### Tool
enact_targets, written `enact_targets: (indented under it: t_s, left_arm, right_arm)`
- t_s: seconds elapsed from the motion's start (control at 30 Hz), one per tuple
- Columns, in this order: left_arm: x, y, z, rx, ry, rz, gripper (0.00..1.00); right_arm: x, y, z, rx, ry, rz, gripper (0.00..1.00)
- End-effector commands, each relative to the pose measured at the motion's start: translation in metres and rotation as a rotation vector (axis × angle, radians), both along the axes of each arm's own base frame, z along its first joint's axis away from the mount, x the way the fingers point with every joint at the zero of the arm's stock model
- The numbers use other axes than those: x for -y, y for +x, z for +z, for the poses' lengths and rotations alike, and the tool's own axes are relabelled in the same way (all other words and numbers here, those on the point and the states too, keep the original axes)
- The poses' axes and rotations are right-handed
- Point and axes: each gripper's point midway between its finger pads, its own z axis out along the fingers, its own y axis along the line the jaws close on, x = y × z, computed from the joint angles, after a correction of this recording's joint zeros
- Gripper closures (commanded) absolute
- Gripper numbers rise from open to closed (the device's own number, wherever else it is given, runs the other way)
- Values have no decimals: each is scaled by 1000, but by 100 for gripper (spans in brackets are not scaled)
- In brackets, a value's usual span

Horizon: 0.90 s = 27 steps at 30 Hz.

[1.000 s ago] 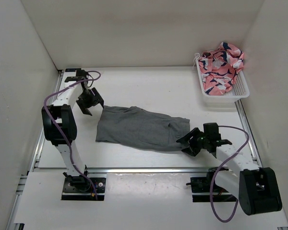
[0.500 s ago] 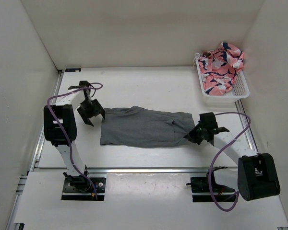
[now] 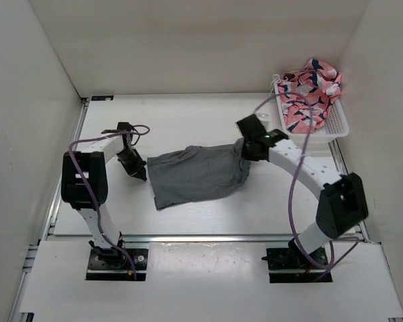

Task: Fold and stack the shorts
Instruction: Fold the shorts

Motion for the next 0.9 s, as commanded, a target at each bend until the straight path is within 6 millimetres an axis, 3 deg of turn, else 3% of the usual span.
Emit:
enact_targets:
  t_s: [0.0,0.03,0.1,0.13,0.33,0.5,0.63,0.77,0.8,0.83,0.87]
  left_arm:
    - [18,7,3,42,-37,-26,90]
    - [18,8,0,40,-37,-26,90]
    - [21,6,-3,29,-36,-35,90]
    - [21,9,-5,25,-36,-35,90]
    - [21,10,-15,5,-35,-35,90]
    - [21,11,-15,4,-36,-26,90]
    - [20,12,-13,13,-27,-25,90]
    - [20,14,-6,33,-30,-16,90]
    - [18,16,-3,42,-39,-7,85]
    - [12,17,4,56,-40,13,78]
    - [9,19,10,73,-52,14,72]
  right_arm:
    - [-30,3,32,74,-198,144,100]
    - [-61,2,42,99,-201,215,100]
    - [-87,-3,49,115,-229,276,100]
    - [-116,-10,55,138,-237,345,100]
    - [-196,-45,58,183,-303,550,100]
    - [-237,-63,62,207,-293,651,100]
    - [-263,-77,51,203,-296,715,100]
    - [-286,-78,45,197,-272,747,100]
    - [-297,-77,47,207,-243,753,100]
    - [-302,-78,48,204,-231,777,92]
    - [-311,-80,50,210,-197,808,35]
